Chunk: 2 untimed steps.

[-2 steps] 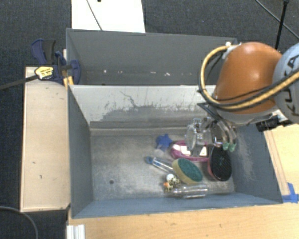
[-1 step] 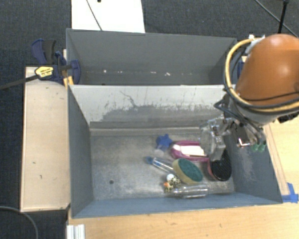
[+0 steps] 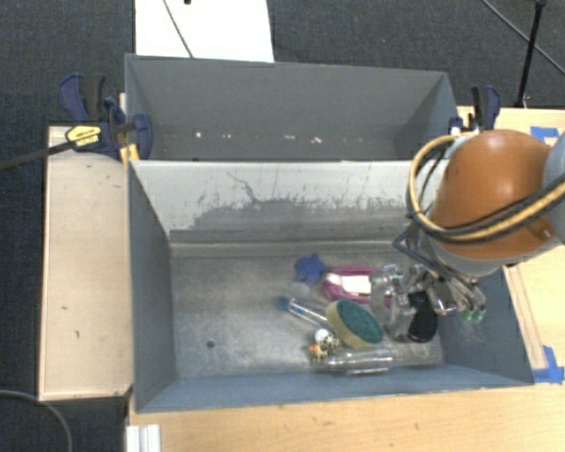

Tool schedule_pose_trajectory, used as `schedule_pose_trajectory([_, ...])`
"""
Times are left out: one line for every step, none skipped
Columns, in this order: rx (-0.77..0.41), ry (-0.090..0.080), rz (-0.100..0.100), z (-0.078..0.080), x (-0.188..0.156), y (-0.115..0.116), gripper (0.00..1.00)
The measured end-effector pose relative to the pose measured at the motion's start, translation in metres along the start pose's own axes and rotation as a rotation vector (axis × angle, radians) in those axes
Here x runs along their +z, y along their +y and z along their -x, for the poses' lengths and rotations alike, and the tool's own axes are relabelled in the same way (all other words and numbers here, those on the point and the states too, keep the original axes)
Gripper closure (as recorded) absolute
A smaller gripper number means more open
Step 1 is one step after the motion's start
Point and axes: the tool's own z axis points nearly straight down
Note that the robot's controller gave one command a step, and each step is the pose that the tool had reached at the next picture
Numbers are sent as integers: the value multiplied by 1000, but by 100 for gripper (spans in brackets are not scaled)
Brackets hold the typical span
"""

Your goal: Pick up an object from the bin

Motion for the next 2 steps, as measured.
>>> schedule_pose_trajectory([11,-2,1,26,81,0,100])
schedule_pose_trajectory([10,-8,-1,27,76,0,0])
